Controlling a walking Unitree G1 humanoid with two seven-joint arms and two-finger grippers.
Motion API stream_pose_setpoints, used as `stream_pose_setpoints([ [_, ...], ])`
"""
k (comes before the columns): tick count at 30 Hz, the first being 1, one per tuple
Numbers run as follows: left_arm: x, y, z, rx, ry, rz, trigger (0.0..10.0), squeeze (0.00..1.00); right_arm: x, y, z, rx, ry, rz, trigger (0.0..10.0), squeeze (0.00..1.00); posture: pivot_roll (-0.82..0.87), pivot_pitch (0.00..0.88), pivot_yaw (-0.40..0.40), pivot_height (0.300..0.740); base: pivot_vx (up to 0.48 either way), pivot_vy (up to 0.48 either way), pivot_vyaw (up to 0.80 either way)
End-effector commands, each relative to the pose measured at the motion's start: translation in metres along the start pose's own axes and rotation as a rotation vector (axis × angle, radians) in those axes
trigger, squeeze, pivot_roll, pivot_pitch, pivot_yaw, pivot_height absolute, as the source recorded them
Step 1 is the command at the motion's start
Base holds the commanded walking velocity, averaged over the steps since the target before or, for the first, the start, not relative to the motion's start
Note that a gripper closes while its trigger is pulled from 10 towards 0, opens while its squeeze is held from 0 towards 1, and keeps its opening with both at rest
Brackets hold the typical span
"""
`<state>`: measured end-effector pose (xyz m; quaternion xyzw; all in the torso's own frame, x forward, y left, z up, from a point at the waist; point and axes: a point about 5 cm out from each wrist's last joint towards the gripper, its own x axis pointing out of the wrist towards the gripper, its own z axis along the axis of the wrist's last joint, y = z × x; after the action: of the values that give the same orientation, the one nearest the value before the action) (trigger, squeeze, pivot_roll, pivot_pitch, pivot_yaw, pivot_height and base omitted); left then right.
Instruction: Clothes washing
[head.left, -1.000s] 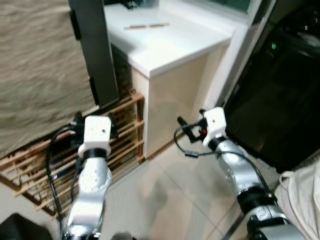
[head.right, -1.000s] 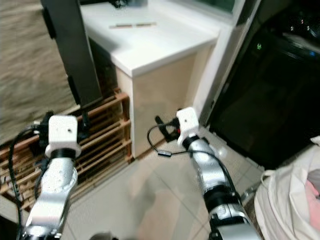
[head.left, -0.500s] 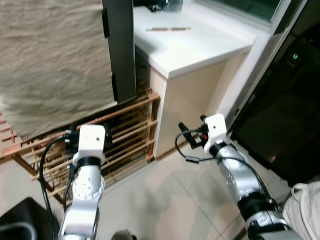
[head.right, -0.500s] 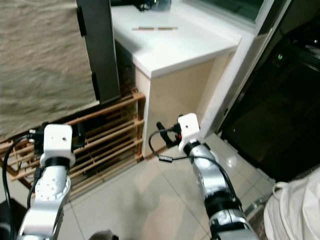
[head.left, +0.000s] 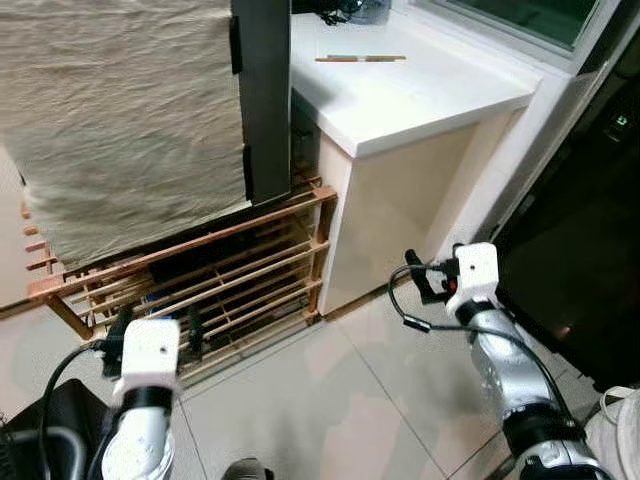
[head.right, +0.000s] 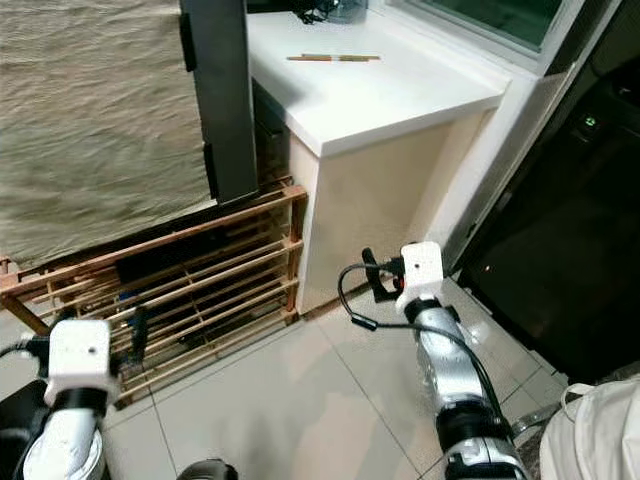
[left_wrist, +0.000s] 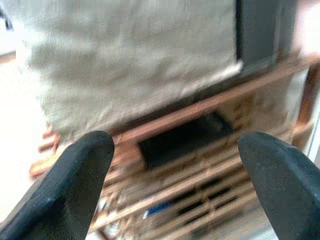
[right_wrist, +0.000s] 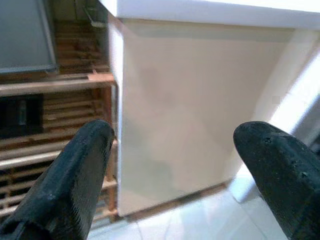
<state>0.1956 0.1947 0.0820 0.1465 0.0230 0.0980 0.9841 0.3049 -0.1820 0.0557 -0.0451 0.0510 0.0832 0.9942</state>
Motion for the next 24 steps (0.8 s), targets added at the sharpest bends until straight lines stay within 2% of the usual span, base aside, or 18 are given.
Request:
stream_pose_setpoints([
  [1, 0.004, -0.001, 0.01, 0.0, -0.036, 0.007, 10.0, 0.0, -0.006, -0.006, -0.002, 0.009, -0.012, -0.038, 10.0, 0.0, 0.1, 0.0, -0.104, 0.74, 0.0, 0.0, 0.0],
  [7, 0.008, -0.003, 0.017, -0.019, -0.07, 0.009, 10.0, 0.0, -0.003, 0.001, -0.008, 0.03, 0.025, -0.019, 10.0, 0.0, 0.09, 0.0, -0.101, 0.74, 0.0, 0.0, 0.0],
  [11, 0.011, -0.004, 0.017, -0.087, -0.042, 0.044, 10.0, 0.0, 0.005, 0.003, 0.002, 0.033, -0.007, 0.008, 10.0, 0.0, 0.09, 0.0, -0.095, 0.74, 0.221, 0.0, 0.0],
  [17, 0.01, -0.006, 0.016, -0.129, -0.019, 0.066, 10.0, 0.0, 0.015, 0.008, 0.01, -0.003, -0.013, 0.06, 10.0, 0.0, 0.09, 0.0, -0.093, 0.74, 0.408, 0.183, 0.72],
  [19, 0.01, -0.006, 0.016, -0.11, -0.014, 0.078, 10.0, 0.0, 0.017, 0.01, 0.011, -0.007, -0.015, 0.077, 10.0, 0.0, 0.1, 0.0, -0.097, 0.74, 0.379, 0.292, 0.7],
  [20, 0.011, -0.005, 0.014, -0.062, 0.001, 0.113, 10.0, 0.0, 0.018, 0.011, 0.012, -0.004, -0.011, 0.095, 10.0, 0.0, 0.1, 0.0, -0.097, 0.74, 0.0, 0.0, 0.7],
  [24, 0.013, -0.008, 0.013, -0.064, 0.018, 0.096, 10.0, 0.0, 0.021, 0.012, 0.014, -0.006, -0.007, 0.104, 10.0, 0.0, 0.1, 0.005, -0.099, 0.74, 0.0, 0.0, 0.69],
])
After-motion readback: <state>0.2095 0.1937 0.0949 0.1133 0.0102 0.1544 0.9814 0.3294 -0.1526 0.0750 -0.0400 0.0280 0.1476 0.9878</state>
